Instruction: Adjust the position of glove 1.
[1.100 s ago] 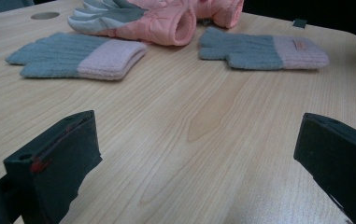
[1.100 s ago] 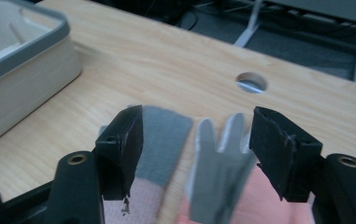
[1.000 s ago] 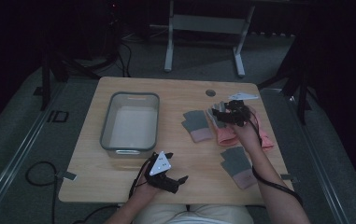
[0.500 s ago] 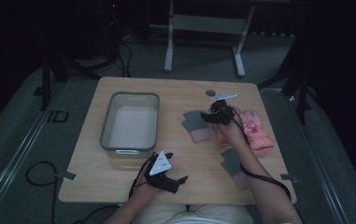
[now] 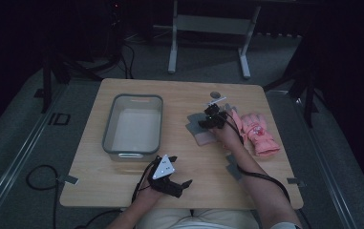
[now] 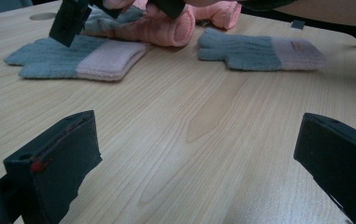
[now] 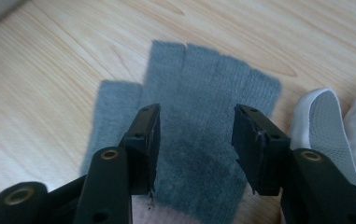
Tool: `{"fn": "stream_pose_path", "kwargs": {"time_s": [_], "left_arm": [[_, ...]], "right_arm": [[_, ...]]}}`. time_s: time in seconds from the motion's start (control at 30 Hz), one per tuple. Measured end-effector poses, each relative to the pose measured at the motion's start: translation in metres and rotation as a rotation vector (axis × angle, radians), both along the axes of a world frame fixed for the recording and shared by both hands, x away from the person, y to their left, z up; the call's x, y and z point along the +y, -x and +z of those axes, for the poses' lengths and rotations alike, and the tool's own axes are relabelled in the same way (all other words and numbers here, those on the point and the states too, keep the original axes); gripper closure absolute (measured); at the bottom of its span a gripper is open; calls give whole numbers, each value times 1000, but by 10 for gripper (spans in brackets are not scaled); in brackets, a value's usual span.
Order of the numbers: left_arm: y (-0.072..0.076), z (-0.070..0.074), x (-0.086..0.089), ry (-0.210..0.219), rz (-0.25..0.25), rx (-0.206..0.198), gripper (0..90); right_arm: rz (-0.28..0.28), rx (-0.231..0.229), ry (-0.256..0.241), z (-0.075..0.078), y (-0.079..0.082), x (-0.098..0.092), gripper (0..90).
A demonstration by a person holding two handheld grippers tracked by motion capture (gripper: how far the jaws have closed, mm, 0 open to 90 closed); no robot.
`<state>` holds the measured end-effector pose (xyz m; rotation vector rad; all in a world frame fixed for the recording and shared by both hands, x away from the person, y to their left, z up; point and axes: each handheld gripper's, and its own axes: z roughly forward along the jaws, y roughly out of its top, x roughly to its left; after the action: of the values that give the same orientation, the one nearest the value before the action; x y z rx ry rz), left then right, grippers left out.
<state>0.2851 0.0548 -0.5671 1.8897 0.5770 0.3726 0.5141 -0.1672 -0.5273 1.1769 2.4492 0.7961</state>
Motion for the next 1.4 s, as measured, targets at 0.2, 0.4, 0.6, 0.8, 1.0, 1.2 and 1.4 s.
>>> {"fn": "stream_pose_path", "kwargs": {"time_s": [0.2, 0.4, 0.6, 0.8, 1.0, 1.2, 1.4], "left_arm": [[-1, 0, 0, 3, -3, 3, 0], [-1, 0, 2, 18, 0, 10, 0], [-1, 0, 1, 15, -1, 7, 0], [-1, 0, 1, 16, 1, 8, 0], [-1, 0, 2, 17, 8, 5, 0], [0, 0, 1, 12, 8, -1, 0], [0, 0, 1, 7, 6, -5, 0]], "right_arm": [[3, 34, 48, -9, -6, 4, 535], [-6, 73, 46, -8, -12, 8, 652], [-60, 98, 31, -7, -12, 13, 798], [-90, 62, -88, 28, 17, 17, 810], [-100, 5, -189, 66, 56, 15, 810], [-185, -43, -247, 81, 111, 5, 812], [-213, -38, -268, 70, 143, 0, 811]]}}
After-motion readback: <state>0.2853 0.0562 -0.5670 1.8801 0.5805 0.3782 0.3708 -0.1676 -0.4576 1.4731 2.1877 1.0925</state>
